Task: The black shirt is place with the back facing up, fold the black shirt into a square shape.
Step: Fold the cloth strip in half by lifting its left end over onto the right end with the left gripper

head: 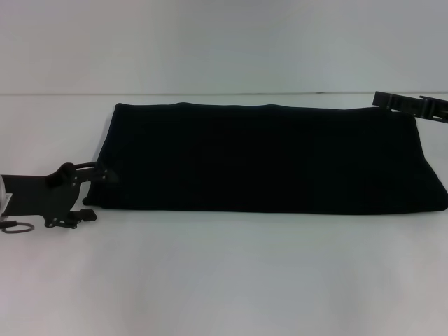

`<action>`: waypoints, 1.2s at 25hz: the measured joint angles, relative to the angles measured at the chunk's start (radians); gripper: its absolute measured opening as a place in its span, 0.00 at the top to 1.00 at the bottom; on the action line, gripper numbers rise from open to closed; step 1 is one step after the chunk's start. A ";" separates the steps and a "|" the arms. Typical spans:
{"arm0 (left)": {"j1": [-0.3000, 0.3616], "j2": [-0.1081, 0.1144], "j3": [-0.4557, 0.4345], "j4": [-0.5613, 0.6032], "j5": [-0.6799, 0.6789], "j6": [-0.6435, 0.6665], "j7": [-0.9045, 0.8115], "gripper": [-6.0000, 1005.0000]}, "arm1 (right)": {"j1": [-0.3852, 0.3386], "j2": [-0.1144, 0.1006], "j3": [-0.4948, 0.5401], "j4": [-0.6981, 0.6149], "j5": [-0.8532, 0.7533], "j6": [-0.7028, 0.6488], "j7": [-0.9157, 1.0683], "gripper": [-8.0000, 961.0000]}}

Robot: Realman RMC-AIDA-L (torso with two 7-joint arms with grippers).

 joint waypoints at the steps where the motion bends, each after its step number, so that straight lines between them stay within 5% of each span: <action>1: 0.000 -0.001 -0.001 -0.003 0.000 -0.003 0.000 0.07 | 0.000 0.000 0.000 0.000 0.000 0.000 0.000 0.22; 30: -0.011 -0.011 -0.002 -0.048 -0.014 -0.099 0.025 0.07 | 0.009 0.001 0.009 0.000 0.000 0.024 0.000 0.22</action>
